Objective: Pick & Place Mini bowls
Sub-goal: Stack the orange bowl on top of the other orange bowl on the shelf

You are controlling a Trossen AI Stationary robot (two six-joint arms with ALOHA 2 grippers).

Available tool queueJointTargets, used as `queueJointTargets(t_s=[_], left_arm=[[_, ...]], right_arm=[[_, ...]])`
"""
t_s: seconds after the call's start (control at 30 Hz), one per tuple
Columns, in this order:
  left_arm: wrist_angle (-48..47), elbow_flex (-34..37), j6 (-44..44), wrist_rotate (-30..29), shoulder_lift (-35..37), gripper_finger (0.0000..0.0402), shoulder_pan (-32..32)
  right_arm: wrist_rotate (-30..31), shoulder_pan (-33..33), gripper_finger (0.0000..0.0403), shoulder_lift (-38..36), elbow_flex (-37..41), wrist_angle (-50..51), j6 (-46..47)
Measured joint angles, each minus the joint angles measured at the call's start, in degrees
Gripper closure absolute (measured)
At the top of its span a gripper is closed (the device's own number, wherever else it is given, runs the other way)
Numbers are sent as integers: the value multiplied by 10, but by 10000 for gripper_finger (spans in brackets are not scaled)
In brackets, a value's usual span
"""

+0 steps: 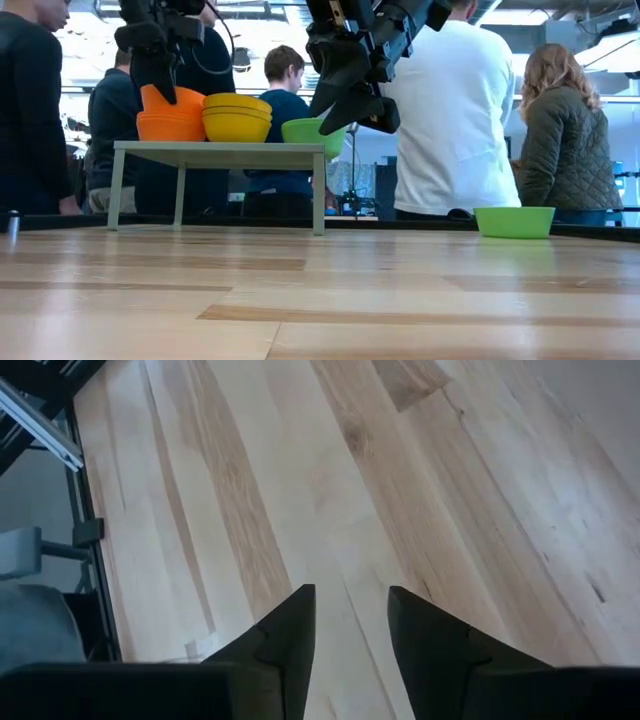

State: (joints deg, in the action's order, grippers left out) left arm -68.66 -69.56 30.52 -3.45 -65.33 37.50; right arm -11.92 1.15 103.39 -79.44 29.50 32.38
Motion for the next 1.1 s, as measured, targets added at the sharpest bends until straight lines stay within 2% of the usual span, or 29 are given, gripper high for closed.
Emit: queueJointTargets(t_s=[0.33,0.9,1.1], left_arm=[[0,0,-51,6,0,385,28],[6,0,-60,29,-2,387,31],[7,0,-60,29,-16,368,31]], right_arm=[[0,15,280,0,0,0,0],[0,26,280,0,0,0,1],[0,25,280,0,0,0,1]])
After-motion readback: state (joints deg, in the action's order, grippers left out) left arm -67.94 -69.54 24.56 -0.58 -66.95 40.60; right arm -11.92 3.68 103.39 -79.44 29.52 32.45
